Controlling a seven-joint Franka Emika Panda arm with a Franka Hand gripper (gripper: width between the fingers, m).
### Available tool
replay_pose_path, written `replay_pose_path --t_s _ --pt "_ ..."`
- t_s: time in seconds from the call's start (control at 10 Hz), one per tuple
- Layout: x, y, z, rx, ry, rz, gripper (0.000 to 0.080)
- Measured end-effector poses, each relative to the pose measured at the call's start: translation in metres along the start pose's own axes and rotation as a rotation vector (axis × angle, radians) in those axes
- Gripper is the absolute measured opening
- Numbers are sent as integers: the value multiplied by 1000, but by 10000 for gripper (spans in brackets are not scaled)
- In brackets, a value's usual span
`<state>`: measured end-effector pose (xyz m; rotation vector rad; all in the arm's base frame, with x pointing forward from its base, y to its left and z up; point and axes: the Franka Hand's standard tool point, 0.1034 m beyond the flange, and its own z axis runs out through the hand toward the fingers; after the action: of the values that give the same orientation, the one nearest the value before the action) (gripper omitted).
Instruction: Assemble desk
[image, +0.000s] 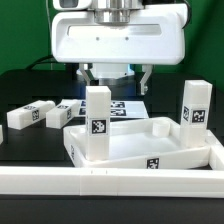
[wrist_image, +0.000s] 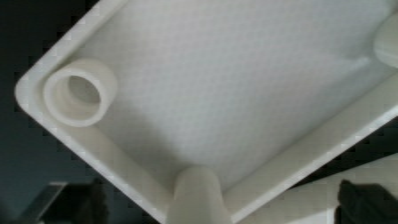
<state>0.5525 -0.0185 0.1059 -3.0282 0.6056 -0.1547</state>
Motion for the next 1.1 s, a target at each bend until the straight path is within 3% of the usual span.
replay_pose_path --t_s 0.3,0.5,0.7,1.1 --pt "-1 2 2 1 2 18 649" --pt "-17 14 10 16 6 175 649" --pt "-15 12 10 17 6 161 649" --pt "-20 15 17 36 -18 530 649"
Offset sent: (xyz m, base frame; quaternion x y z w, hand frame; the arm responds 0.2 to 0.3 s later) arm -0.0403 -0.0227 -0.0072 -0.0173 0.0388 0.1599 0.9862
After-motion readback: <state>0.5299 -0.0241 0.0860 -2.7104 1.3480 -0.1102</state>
